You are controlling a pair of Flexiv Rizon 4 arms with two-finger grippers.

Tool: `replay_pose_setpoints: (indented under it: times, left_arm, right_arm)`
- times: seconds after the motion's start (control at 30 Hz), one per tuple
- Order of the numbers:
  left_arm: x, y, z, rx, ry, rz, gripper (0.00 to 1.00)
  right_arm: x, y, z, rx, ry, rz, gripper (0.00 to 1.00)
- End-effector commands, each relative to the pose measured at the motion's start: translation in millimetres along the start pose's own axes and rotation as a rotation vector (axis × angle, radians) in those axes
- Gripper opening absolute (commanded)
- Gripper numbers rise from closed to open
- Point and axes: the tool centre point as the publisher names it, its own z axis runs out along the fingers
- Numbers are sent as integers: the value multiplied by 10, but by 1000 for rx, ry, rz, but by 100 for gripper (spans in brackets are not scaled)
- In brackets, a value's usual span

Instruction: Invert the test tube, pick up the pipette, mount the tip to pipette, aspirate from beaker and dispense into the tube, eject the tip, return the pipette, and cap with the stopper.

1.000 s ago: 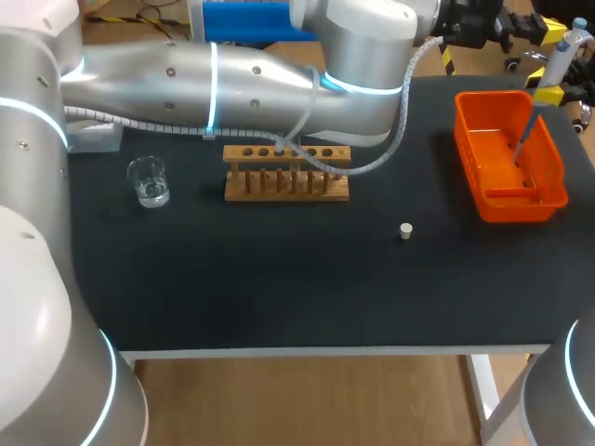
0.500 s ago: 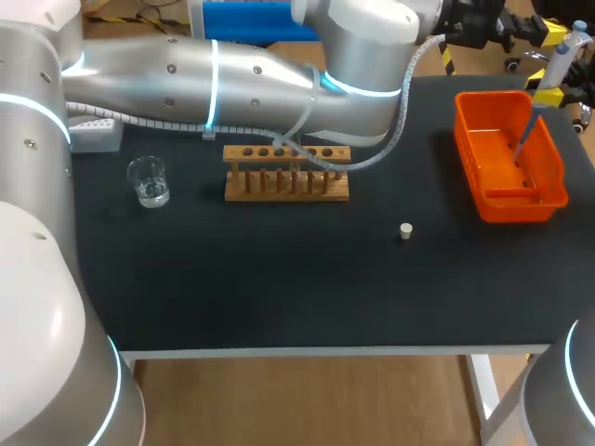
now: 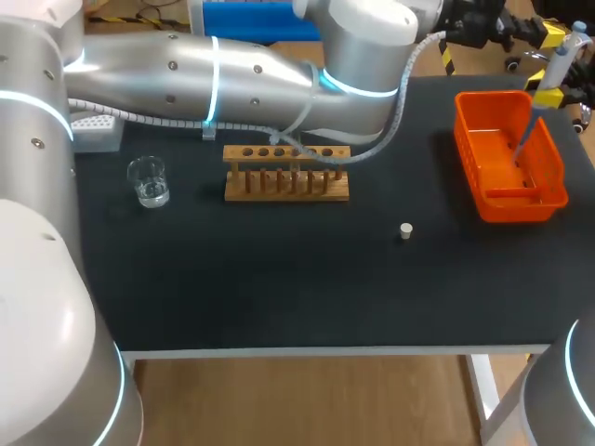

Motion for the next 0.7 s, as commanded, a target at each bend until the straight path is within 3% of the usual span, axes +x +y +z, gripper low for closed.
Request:
replay_pose_setpoints:
  times: [0.03, 0.27, 0.6, 0.63, 0.67, 0.7]
  left_arm:
    - [-12, 46, 19, -5, 2, -3, 0]
    - [-8, 26, -16, 19, -13, 8, 0]
    - [-80, -225, -98, 13, -28, 44, 0]
    - [-81, -234, -101, 13, -27, 46, 9]
    - [-81, -243, -106, 12, -25, 47, 48]
    - [-79, -249, -114, 12, -24, 47, 100]
  right_arm:
    - [-15, 59, 1, 4, 3, 1, 0]
    - [-15, 59, 1, 4, 3, 1, 0]
    - [-15, 59, 1, 4, 3, 1, 0]
    - [-15, 59, 1, 4, 3, 1, 0]
    - [-15, 59, 1, 4, 3, 1, 0]
    - [-15, 59, 1, 4, 3, 1, 0]
